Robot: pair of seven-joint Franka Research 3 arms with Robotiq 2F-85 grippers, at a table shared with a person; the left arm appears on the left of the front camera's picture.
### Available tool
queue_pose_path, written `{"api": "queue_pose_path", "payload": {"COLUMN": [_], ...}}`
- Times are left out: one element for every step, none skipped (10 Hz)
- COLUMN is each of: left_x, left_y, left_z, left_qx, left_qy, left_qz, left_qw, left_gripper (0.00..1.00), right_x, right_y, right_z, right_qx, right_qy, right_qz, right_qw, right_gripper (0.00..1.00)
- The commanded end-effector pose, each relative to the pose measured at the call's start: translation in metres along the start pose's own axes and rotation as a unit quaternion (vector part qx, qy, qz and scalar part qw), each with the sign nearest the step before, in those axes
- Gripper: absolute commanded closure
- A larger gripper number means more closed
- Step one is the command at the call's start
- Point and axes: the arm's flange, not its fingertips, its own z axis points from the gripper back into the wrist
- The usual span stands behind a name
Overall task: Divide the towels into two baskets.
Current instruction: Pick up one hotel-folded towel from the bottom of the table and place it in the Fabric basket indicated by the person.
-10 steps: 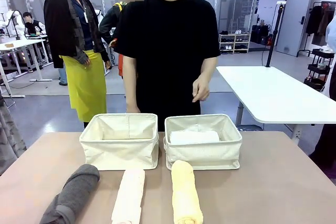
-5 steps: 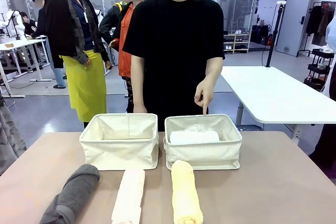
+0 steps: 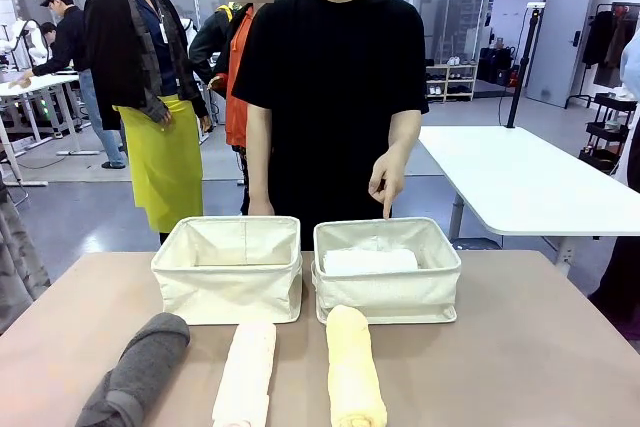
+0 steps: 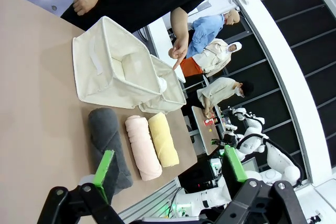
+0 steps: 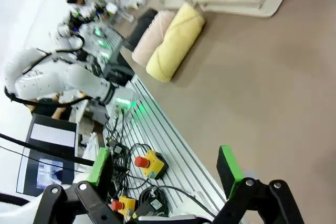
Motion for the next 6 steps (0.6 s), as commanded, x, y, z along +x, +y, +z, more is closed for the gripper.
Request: {"api": "queue_pose_path", "payload": {"left_x": [0.0,0.0,0.0,0.0,0.0,0.0], "left_y": [0.0,0.0,0.0,0.0,0.0,0.0], "left_z": [0.003,0.003,0.003,0.003,0.003,0.003], "left_qx": [-0.012,-0.012,-0.012,-0.012,-0.012,-0.012], "left_qy": [-0.006,-0.006,-0.006,-0.006,-0.006,-0.006], "left_qz": [-0.013,-0.013,-0.013,-0.013,-0.013,-0.013], "left_qw": [1.0,1.0,1.0,1.0,1.0,1.0], "left_gripper": [0.0,0.0,0.0,0.0,0.0,0.0], "right_x": [0.041,0.054,0.065,0.073,0.079,0.084], "right_y": [0.03,0.05,0.065,0.077,0.087,0.099], "right_z": [-0.07,-0.1,-0.134,-0.162,-0.192,-0.226], "right_qx": [-0.088,-0.08,-0.116,-0.132,-0.195,-0.176], "right_qy": [0.077,0.088,0.1,0.097,0.092,0.108], "right_qz": [-0.046,-0.043,-0.085,-0.114,-0.113,-0.109], "right_qw": [0.992,0.992,0.985,0.98,0.97,0.972], "right_gripper": [0.0,0.0,0.0,0.0,0.0,0.0]}}
